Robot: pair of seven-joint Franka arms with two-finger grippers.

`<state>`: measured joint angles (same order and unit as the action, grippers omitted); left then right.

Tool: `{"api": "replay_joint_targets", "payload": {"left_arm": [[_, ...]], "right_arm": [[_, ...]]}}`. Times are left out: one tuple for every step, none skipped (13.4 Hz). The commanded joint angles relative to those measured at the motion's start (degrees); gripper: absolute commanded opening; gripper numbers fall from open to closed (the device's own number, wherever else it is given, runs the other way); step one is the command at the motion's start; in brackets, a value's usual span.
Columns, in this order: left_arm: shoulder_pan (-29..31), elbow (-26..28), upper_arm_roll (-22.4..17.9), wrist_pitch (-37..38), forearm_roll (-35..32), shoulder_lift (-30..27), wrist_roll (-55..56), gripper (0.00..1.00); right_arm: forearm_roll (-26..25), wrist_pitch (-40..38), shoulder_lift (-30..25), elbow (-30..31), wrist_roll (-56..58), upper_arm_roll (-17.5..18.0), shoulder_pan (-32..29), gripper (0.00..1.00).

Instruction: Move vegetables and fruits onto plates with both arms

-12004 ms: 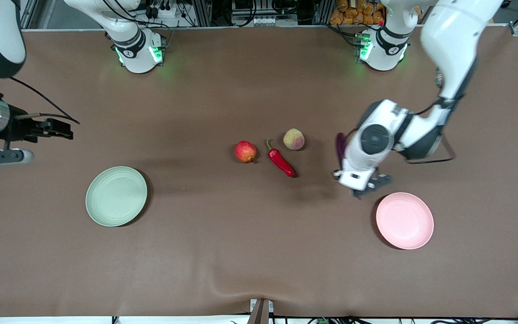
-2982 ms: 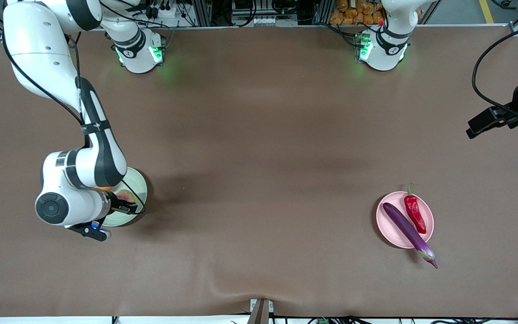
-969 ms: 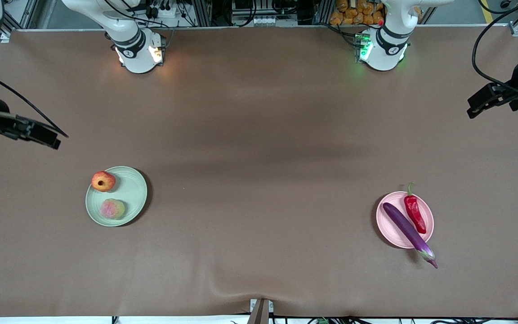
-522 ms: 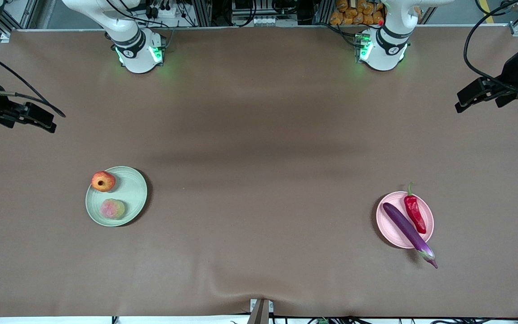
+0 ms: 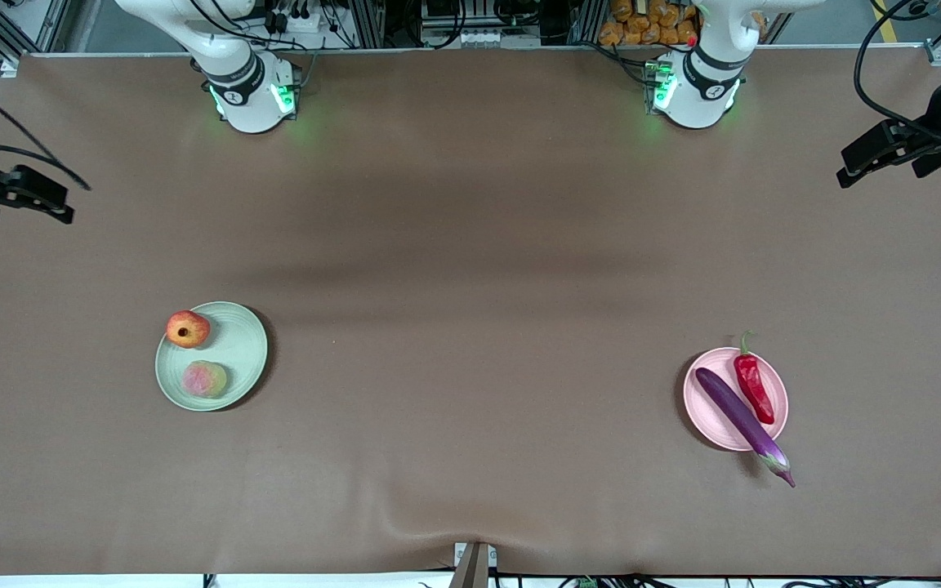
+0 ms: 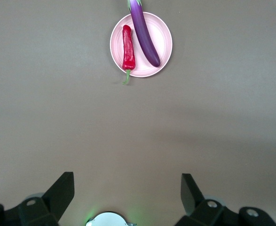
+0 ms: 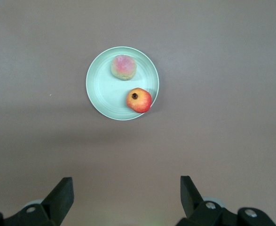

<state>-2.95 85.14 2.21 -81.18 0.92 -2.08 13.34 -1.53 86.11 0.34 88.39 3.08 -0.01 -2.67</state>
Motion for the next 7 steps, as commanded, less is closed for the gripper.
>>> {"api": "replay_joint_targets", "payload": {"left_arm": [[-0.12, -0.41, 0.17, 0.94, -1.01, -0.02, -1.22, 1.00], [-0.12, -0.41, 0.17, 0.94, -1.01, -0.02, -1.13, 1.00], [-0.12, -0.41, 0.17, 0.94, -1.01, 0.06, -1.13, 1.00], [-0.12, -0.41, 0.17, 0.94, -1.01, 0.06, -1.04, 1.00], [-0.12, -0.33, 0.17, 0.94, -1.01, 0.06, -1.04, 1.00], [-0.12, -0.33, 0.17, 0.94, -1.01, 0.06, -1.04, 1.00], [-0.04, -0.41, 0.17, 0.94, -1.01, 0.06, -1.04, 1.00]], "right_arm": [[0.30, 0.46, -1.31, 0.47, 0.70, 0.88, -0.75, 1.00], [0.30, 0.63, -1.31, 0.47, 0.61, 0.97, -0.49, 1.00], [0.30, 0.90, -1.31, 0.47, 0.61, 0.97, -0.23, 1.00], [0.39, 1.34, -1.31, 0.47, 0.53, 1.06, -0.23, 1.00], [1.08, 1.60, -1.31, 0.38, 0.44, 1.06, -0.23, 1.00], [1.96, 1.69, -1.31, 0.47, 0.52, 0.97, -0.49, 1.00], [2.14, 1.60, -1.31, 0.47, 0.53, 0.97, -0.58, 1.00]]}}
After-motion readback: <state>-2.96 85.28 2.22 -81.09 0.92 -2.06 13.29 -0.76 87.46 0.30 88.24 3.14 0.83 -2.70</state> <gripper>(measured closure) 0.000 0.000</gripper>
